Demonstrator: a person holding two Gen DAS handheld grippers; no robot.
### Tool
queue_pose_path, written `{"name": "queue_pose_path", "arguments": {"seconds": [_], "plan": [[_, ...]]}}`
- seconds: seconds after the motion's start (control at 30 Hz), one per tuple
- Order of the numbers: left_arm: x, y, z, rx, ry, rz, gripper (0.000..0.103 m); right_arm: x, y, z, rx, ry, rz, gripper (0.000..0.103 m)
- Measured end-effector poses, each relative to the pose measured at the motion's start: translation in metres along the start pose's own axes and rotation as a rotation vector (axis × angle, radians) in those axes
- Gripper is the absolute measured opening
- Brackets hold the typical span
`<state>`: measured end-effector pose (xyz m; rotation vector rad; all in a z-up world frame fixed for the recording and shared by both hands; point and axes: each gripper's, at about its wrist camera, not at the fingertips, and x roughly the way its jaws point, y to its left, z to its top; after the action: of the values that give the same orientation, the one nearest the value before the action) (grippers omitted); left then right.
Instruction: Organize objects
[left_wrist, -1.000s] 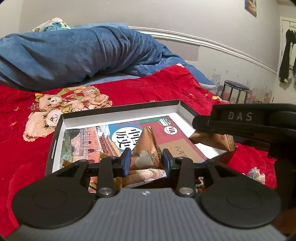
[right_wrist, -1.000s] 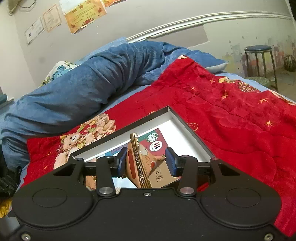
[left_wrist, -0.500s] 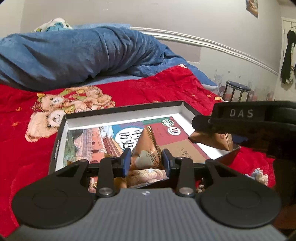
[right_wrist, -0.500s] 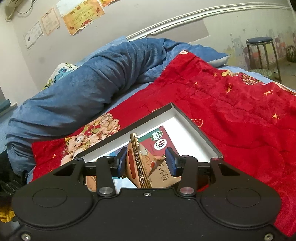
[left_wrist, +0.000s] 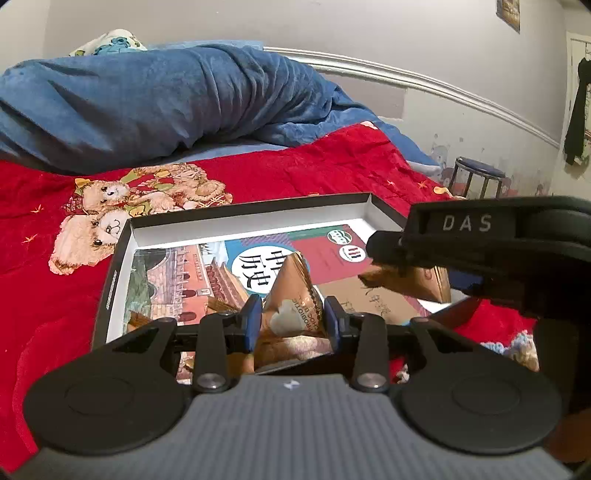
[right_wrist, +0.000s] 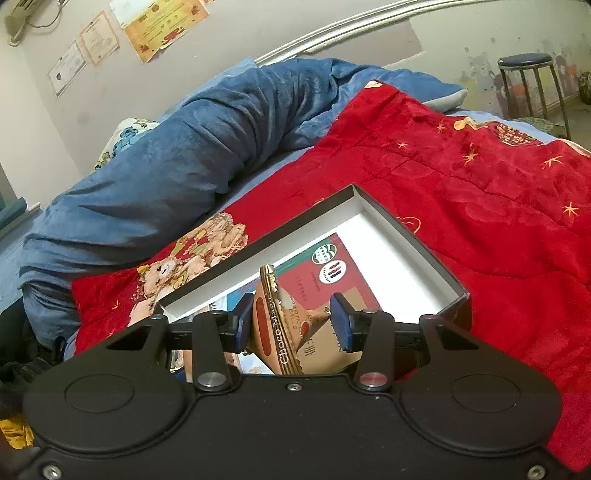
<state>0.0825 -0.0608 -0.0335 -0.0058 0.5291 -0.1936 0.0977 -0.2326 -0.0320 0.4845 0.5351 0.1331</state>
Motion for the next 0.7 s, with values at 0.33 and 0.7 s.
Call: {"name": "queue_pose_path", "arguments": {"seconds": [0.33,0.7], "plan": [[0.001,0.002,-0.001,-0.018,0.017,0.006,0.040,-0.006,0.002,0.004,-0.010,-0.024,0.000,0.043],[0.000,-0.006,-0.006,0.033,0.011,0.028,0.040,-0.010,-0.004,0.006,0.020,-0.033,0.024,0.043]]}}
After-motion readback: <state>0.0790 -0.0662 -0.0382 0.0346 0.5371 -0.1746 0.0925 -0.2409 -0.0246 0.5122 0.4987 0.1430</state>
